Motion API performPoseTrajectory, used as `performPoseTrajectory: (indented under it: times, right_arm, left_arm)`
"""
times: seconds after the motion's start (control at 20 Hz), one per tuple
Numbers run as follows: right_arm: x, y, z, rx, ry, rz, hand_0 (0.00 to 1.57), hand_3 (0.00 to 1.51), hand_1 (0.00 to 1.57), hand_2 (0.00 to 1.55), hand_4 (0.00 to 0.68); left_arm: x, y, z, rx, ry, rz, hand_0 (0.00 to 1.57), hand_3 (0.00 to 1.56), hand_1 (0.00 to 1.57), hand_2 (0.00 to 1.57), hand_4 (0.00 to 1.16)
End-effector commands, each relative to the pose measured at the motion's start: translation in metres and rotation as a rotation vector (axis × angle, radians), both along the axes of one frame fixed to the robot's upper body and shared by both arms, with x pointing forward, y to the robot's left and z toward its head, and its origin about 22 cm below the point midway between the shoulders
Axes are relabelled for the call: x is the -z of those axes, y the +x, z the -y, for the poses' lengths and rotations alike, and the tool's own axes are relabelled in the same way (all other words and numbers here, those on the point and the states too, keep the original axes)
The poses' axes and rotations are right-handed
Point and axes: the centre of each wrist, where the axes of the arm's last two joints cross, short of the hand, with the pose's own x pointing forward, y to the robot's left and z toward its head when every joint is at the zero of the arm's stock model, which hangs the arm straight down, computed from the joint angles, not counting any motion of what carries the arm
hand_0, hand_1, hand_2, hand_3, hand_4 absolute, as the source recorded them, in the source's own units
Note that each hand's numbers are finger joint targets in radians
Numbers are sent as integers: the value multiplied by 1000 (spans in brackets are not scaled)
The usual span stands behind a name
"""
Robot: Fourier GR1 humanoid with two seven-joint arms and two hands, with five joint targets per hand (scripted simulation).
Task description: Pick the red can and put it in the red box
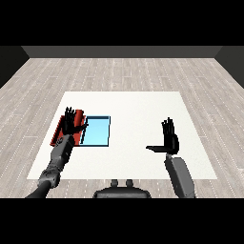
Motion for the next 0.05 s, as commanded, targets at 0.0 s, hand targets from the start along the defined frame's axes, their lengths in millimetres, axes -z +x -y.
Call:
performPoseTrajectory:
  times: [0.0]
  right_arm:
    - [0,4,4,-37,-54,-1,0,0,0,0,0]
  left_arm:
    - [19,-20,41,120,-111,162,0,0,0,0,0]
